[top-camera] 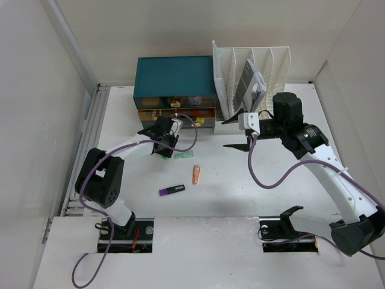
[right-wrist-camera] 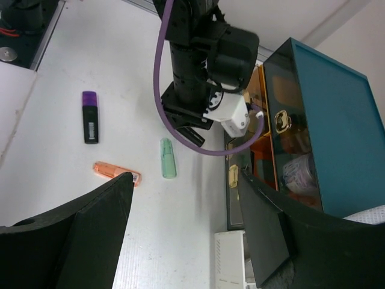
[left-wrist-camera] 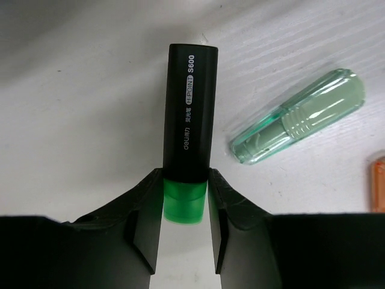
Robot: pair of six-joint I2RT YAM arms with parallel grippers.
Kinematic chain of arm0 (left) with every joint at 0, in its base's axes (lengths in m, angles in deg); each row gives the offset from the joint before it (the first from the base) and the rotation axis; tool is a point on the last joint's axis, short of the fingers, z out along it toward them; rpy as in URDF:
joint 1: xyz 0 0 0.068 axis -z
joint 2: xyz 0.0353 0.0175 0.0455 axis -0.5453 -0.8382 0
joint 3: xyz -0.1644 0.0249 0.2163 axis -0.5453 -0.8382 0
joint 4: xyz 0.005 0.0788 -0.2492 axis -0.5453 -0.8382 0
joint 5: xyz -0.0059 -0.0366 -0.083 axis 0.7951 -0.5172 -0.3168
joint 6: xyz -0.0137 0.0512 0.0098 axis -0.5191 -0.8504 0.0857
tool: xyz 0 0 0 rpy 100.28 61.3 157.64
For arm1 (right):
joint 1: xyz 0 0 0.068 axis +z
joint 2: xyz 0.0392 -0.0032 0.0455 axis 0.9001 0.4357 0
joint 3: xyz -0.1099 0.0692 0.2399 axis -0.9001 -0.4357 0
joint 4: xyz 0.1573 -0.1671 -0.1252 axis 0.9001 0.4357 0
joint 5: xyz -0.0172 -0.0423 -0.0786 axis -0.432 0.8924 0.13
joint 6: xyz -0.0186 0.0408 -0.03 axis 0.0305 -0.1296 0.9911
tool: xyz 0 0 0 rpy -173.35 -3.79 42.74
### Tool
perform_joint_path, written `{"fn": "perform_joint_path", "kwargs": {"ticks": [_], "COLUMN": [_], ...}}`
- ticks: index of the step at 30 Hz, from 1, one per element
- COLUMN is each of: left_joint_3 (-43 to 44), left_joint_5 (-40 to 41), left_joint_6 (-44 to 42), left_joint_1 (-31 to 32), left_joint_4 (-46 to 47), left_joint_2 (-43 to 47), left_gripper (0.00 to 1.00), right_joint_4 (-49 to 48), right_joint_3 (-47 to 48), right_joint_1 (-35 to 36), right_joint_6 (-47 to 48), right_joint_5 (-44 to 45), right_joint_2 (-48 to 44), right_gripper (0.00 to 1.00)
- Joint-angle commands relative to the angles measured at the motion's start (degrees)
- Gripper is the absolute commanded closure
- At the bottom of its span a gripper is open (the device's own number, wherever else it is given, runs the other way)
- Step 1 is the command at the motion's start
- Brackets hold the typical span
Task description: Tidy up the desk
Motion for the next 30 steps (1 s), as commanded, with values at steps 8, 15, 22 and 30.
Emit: {"fn": "perform_joint_path", "kwargs": {"ticks": [8,15,22,30], "left_joint_3": [-0.78,5.8,17.32,20.49], "left_joint_5": [-3.25,-5.11,-5.63,-7.74], "left_joint_6": [1.93,3.07,1.4,-2.45], "left_joint_1": [0.39,1.44,2.67,3.91], "left_joint_4": [-2.48,-4.85,-8.71,-9.78], "left_joint_2": [14.41,20.74,16.62,14.42], "left_gripper": [0.94,0.94,0.94,0.94], "right_joint_4": [-0.15,0.38,0.38,-8.47], "right_joint_3": [-0.2,-0.2,-0.2,-1.42], "right_joint_1": [-0.29,-0.29,-0.29,2.16], "right_joint_6": [1.52,1.52,1.52,-1.82], "right_joint_5": [-3.3,-3.3,-1.64,12.32], "right_joint_2": [0.21,0.73,2.31,4.08], "right_gripper": [0.25,0.25,0.25,0.25]}}
